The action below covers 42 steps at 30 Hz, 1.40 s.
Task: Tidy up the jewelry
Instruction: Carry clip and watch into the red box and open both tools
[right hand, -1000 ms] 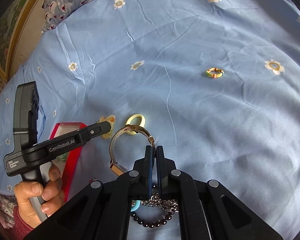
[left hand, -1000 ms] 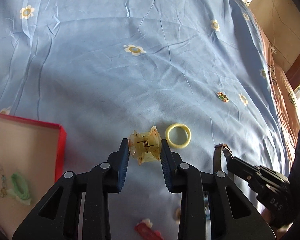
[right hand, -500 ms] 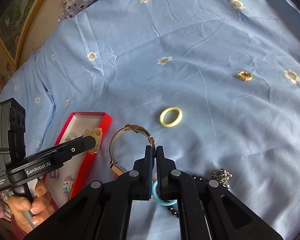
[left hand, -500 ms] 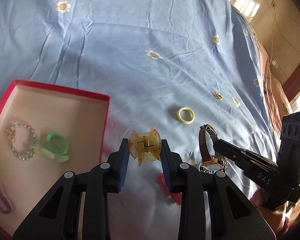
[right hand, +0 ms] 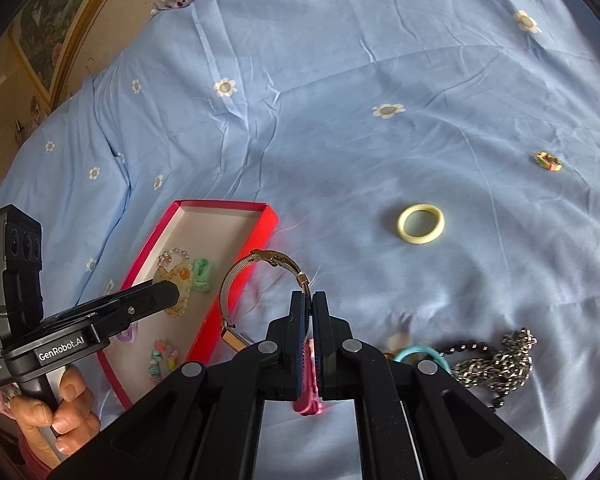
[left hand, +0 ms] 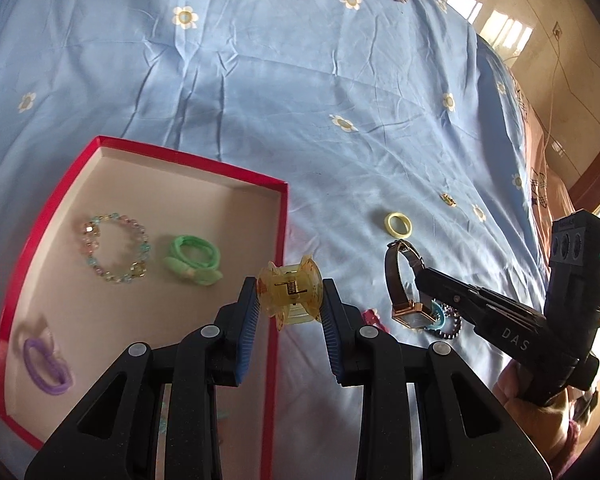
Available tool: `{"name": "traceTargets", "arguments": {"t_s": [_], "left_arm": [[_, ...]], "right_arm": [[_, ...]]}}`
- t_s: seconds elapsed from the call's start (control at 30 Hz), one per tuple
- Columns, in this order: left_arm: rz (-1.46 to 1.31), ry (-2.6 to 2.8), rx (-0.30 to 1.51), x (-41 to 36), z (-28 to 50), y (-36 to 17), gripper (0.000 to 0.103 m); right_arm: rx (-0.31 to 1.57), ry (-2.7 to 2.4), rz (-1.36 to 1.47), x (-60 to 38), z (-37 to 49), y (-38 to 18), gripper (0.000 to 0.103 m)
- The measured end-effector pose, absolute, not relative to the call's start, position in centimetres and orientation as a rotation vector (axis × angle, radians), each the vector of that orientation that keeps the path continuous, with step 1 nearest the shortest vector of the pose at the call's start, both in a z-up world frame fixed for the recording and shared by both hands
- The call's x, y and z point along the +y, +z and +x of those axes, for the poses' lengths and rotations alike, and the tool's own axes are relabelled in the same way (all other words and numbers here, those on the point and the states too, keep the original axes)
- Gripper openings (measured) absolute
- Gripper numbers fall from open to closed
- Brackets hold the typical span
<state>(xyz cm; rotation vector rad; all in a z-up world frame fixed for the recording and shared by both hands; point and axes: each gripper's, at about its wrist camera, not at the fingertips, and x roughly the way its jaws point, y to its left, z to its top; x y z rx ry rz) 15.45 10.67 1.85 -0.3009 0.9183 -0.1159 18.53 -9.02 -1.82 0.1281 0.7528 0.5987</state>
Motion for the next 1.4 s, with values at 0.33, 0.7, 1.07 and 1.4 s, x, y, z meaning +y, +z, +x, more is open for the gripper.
{"name": "traceTargets", "arguments": {"t_s": [0.33, 0.7, 1.07, 1.4], "left_arm": [[-0.326, -0.065, 0.899, 13.8, 13.9, 2.0, 0.028], [-0.336, 0.014, 0.891, 18.0, 12.3, 1.6, 0.028], [-0.321, 0.103, 0.928, 22.0, 13.2, -0.8, 0.028], [-0.256, 0.161, 0.968, 22.7, 15.2, -3.1, 0.028]], "right_arm": [[0.757, 0.639, 0.088, -5.9, 18.0, -1.5, 0.003], [0.775, 0.714, 0.034, -0.6, 18.1, -1.6, 0.003], [0.821, 0.755, -0.051, 5.2, 19.1, -3.2, 0.004], [0.863, 0.712, -0.139, 7.8, 20.3, -5.5, 0.004]]}}
